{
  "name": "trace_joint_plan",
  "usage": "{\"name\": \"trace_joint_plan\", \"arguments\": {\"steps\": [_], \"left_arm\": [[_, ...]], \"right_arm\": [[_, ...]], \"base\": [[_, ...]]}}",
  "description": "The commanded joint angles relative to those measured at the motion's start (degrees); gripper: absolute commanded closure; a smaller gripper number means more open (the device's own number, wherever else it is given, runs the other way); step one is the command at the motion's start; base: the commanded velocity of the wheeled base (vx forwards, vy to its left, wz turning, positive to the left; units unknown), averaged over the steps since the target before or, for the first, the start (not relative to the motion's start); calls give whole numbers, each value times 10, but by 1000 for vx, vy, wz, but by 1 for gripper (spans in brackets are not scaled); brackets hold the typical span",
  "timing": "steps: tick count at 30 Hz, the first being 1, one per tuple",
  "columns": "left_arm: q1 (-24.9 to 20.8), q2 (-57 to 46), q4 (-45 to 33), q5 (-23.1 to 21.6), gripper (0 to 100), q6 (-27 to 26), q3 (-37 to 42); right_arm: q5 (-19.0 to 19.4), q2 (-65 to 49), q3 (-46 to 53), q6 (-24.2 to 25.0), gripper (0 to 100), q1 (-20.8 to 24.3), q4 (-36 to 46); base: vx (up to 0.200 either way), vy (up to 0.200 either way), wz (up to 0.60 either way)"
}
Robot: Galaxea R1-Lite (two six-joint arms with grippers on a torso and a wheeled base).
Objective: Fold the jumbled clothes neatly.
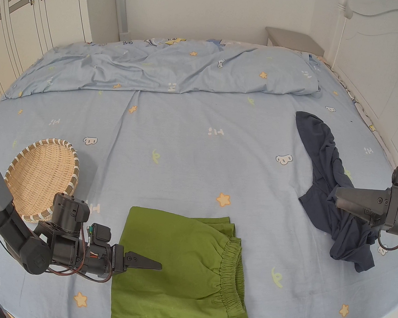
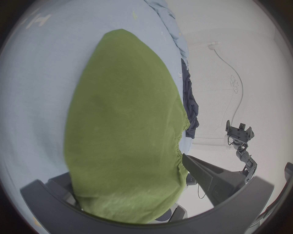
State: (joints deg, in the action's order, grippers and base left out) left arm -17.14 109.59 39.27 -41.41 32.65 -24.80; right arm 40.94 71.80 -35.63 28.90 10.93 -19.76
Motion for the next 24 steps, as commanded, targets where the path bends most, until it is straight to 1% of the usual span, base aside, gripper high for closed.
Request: {"name": "trace_joint_plan", "arguments": {"steps": [1,6,7,16,19,22,24], "left_arm": [[-27,27,45,3,0,21,18],[-27,31,60,3,0,22,23],[-27,32,61,3,100,21,23],[-26,20,59,1,100,27,29],[-25,-37,52,-4,100,58,30],[-19,-68,50,-4,100,85,30],[-11,-83,49,-4,100,91,31]], "right_arm": [[0,1,0,0,0,0,-1],[0,1,0,-1,0,1,0],[0,1,0,-1,0,1,0],[0,0,0,-1,0,1,0],[1,-1,-1,-1,0,1,1],[0,0,-1,0,0,1,1],[1,0,-1,0,0,1,1]], "base": [[0,0,0],[0,0,0],[0,0,0],[0,0,0],[0,0,0],[0,0,0],[0,0,0]]}}
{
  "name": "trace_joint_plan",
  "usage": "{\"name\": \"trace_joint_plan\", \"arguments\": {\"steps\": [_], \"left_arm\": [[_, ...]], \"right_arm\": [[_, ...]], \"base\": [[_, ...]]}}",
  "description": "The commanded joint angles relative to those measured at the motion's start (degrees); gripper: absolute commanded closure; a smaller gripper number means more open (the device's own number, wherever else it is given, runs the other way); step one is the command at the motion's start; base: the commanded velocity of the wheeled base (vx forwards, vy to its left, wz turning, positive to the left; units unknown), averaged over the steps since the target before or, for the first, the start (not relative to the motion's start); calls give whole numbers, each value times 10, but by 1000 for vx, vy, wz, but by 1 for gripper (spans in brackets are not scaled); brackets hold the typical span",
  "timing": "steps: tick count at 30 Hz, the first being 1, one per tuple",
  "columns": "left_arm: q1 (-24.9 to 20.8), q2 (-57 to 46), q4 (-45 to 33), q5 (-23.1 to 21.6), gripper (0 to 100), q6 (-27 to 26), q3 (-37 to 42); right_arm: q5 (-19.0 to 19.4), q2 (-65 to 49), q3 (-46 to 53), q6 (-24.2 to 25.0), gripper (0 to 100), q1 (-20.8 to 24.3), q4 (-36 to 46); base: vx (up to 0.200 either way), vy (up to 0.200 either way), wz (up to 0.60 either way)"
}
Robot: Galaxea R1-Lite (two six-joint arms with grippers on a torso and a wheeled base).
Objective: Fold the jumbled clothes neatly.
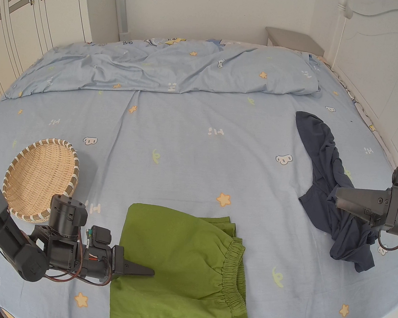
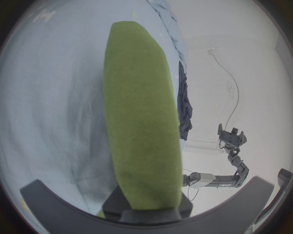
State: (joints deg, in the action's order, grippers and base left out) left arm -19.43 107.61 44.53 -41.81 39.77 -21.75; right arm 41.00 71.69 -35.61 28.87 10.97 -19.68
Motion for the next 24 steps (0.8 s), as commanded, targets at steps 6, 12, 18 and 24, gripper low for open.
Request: {"name": "trace_joint_plan", "arguments": {"steps": [6,12,18,24], "left_arm": [[45,-118,-62,-2,100,18,-18],[46,-140,-110,-2,100,-2,-34],[42,-173,-148,-2,100,-11,-47],[47,-168,-150,4,100,-12,-64]], "right_arm": [[0,0,-2,1,0,0,2],[0,1,-1,0,0,0,1],[0,1,-1,0,0,1,2],[0,1,-1,0,0,1,2]], "base": [[0,0,0],[0,0,0],[0,0,0],[0,0,0]]}}
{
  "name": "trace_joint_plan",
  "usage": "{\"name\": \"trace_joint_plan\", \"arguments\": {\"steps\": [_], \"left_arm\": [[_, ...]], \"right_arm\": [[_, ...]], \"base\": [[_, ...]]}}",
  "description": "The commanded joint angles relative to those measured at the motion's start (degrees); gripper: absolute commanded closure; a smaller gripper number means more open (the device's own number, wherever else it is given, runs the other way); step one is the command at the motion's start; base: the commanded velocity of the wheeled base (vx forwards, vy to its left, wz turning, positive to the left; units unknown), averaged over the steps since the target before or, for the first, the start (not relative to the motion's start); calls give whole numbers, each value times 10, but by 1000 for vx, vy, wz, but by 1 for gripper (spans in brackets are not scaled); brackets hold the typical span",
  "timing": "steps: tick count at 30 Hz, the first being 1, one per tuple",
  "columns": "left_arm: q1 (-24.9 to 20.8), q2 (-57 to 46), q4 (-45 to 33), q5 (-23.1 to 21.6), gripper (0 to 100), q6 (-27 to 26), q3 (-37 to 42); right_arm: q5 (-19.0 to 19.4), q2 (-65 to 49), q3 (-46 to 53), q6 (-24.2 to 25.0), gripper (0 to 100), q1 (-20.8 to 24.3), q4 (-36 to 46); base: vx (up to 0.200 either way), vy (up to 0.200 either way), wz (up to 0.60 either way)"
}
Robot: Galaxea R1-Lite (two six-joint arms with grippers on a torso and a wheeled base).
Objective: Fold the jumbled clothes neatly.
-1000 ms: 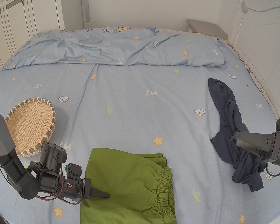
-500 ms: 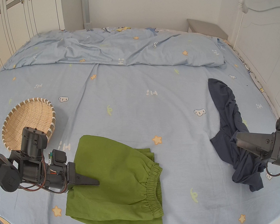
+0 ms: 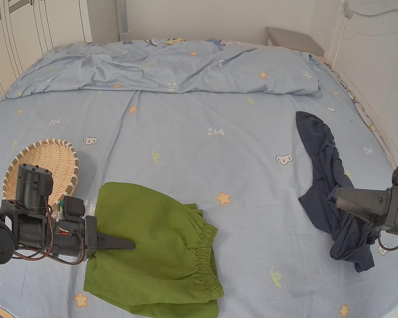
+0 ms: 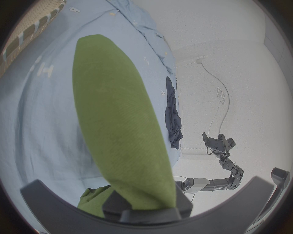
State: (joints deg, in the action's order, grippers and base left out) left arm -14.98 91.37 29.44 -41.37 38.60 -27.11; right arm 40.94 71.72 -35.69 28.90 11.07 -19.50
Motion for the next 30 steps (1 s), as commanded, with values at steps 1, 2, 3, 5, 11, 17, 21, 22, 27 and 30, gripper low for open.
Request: {"name": "trace_joint_plan", "arguments": {"steps": [1,2,3,5,11,17,21,22,27,30], "left_arm": [[2,-5,1,0,100,0,-13],[2,-5,0,0,100,0,-15],[2,-4,0,1,100,0,-19],[3,-5,0,1,100,-1,-23],[0,-8,-21,-1,100,-12,-27],[3,-28,-73,0,100,-13,-56],[3,-45,-102,0,100,-31,-62],[2,-46,-104,0,100,-37,-60],[3,-44,-105,1,100,-41,-63],[5,-43,-105,2,100,-41,-66]], "right_arm": [[0,1,0,0,0,0,0],[0,1,0,0,0,0,0],[0,0,0,0,0,0,0],[0,0,-1,0,0,0,0],[0,1,-1,0,0,0,0],[0,2,0,0,0,1,0],[0,1,0,0,0,1,0],[0,1,0,0,0,1,0],[0,0,0,0,0,1,0],[0,-1,-1,0,0,1,0]], "base": [[0,0,0],[0,0,0],[0,0,0],[0,0,0],[0,0,0],[-167,67,0],[-50,200,0],[0,200,0],[0,200,0],[0,200,0]]}}
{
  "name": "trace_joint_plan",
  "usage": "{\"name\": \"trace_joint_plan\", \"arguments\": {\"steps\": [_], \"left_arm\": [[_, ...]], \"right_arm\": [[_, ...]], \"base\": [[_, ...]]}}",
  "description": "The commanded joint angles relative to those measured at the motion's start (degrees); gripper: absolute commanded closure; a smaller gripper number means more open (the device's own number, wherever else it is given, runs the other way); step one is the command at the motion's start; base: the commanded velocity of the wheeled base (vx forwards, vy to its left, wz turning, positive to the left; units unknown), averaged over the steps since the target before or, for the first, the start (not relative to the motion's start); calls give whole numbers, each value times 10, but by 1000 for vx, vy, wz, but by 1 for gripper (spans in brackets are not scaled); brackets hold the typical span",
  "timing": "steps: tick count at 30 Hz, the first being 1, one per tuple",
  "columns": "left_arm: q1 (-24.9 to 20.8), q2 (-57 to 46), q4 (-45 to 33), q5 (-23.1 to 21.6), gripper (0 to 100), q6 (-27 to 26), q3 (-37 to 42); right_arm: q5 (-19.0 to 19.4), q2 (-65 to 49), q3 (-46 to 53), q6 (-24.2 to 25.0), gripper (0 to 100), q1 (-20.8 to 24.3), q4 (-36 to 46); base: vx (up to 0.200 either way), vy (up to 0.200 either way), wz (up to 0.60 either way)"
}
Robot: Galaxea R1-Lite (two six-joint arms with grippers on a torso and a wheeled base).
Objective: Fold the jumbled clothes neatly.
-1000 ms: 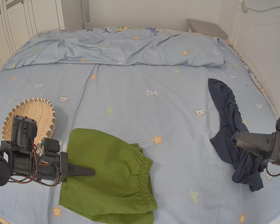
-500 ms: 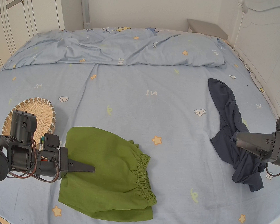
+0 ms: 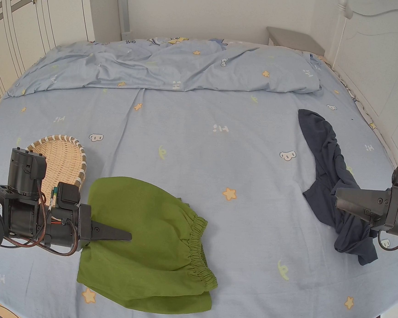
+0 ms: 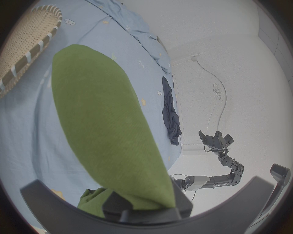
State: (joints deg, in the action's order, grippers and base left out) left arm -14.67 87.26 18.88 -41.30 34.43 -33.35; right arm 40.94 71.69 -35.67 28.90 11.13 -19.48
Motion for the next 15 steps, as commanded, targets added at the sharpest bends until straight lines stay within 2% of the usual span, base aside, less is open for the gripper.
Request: {"name": "trace_joint_plan", "arguments": {"steps": [1,6,15], "left_arm": [[8,-2,1,1,100,0,-4],[21,0,0,0,100,-1,-8],[12,-5,-2,-1,100,-1,-7]], "right_arm": [[0,-1,-1,0,0,0,0],[0,-1,0,0,0,0,0],[0,-1,0,0,0,4,0]], "base": [[0,0,0],[0,0,0],[0,0,0]]}}
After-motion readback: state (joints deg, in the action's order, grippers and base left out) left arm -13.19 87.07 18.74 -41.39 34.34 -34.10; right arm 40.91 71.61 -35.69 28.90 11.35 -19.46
